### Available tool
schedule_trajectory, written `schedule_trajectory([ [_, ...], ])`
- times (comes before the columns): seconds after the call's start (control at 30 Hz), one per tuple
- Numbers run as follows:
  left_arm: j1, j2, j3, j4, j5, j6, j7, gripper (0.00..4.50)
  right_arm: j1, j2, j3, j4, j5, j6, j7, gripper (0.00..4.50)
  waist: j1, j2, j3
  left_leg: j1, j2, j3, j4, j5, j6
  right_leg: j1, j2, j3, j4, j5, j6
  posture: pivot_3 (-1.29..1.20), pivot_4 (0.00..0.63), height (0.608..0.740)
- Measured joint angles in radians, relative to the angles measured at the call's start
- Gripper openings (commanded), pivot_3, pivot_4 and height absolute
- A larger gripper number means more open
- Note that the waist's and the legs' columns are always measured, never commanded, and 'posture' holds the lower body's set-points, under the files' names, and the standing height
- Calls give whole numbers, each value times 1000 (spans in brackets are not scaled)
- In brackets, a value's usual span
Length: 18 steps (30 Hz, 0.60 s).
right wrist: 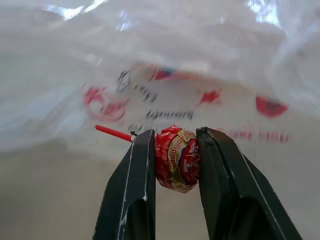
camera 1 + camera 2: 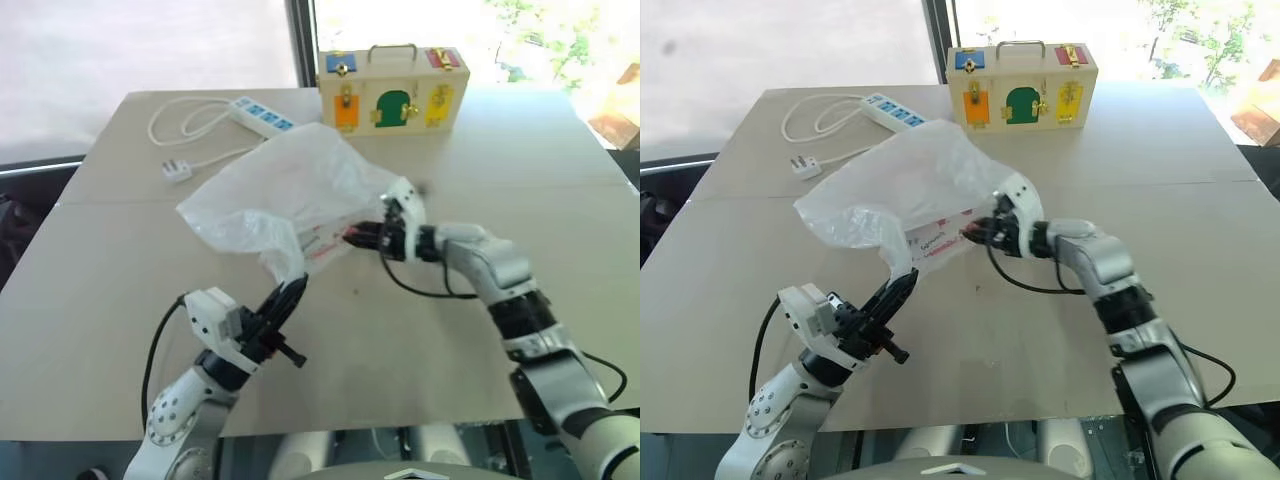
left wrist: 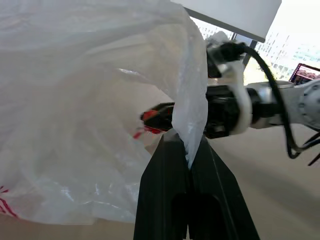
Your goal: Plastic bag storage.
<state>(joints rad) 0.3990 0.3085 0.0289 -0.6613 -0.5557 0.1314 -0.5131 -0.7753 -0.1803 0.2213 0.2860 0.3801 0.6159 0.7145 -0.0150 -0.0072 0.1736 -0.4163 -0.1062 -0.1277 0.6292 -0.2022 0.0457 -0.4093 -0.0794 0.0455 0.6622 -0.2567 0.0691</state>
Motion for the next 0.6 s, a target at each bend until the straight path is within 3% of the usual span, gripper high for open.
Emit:
schedule_trajectory([
  [0.07, 15, -2, -5, -3, 7, -1, 9, 0, -64, 116, -80, 86, 4, -33, -104, 2590, -1, 0, 0, 0, 1, 1, -1, 0, -1, -1, 1, 1, 0, 1, -1, 0, 150, 740],
  [0.2, 25, -2, -6, -23, 15, -2, 17, 0, -68, 128, -99, 73, -9, -60, -116, 4484, 12, -1, -1, 0, 0, -1, -1, 0, -2, 0, 4, -2, -1, 1, -1, 0, 150, 740],
  [0.37, 36, -2, -8, -26, 22, -2, 21, 0, 91, 0, -76, -85, 41, 31, 33, 4484, 4, 0, 0, 0, 1, 0, -1, 0, -1, 0, 1, 0, 0, 1, -2, 0, 150, 740],
  [0.6, 18, 5, -6, -28, 17, 8, 16, 0, 320, -379, -15, -458, 137, 124, 333, 4484, 4, 0, 0, 0, 4, 0, -1, 0, -1, 0, 1, -2, -1, 1, -2, 0, 150, 740],
])
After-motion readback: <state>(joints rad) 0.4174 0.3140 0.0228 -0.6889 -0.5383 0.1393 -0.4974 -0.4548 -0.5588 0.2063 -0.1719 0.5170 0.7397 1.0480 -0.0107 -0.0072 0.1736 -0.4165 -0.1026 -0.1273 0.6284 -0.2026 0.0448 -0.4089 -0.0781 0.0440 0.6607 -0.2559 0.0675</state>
